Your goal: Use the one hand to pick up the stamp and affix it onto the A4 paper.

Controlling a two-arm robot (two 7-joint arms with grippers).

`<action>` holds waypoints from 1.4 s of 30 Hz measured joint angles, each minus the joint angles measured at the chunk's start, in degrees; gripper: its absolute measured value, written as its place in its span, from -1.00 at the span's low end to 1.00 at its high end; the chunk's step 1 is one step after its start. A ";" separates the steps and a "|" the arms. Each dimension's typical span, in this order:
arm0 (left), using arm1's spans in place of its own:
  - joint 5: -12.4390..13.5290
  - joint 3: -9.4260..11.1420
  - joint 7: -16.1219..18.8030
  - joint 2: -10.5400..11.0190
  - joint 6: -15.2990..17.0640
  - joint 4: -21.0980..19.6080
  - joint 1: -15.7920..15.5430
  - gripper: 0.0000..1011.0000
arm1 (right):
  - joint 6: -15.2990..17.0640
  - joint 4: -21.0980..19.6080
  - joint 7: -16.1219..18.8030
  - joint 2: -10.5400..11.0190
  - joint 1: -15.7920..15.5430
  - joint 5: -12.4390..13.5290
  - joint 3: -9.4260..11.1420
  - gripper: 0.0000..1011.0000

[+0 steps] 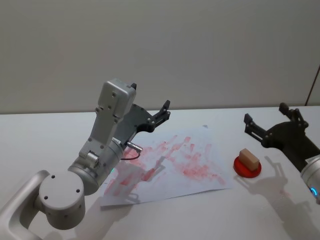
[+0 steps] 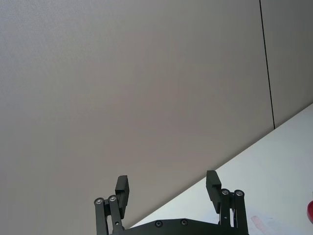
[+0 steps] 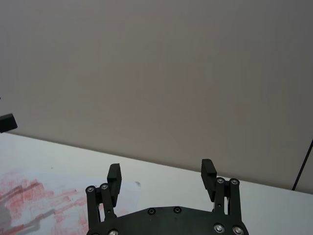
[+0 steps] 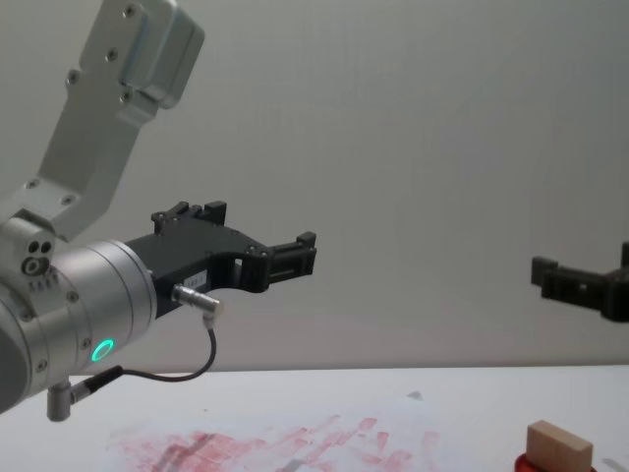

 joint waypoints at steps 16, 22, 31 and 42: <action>0.00 0.00 0.00 0.00 0.00 0.00 0.00 0.98 | -2.00 -1.24 -1.46 -0.01 -1.08 0.23 0.19 0.98; 0.00 0.00 0.00 0.00 0.00 0.00 0.00 0.98 | -2.00 -1.24 -1.46 -0.01 -1.08 0.23 0.17 0.98; 0.00 0.00 0.00 0.00 0.00 0.00 0.00 0.98 | -2.00 -1.24 -1.44 0.00 -1.09 0.22 0.15 0.98; 0.00 0.00 0.00 0.00 0.00 0.00 0.00 0.98 | -0.21 -2.63 -2.78 1.04 -3.57 2.05 0.64 0.98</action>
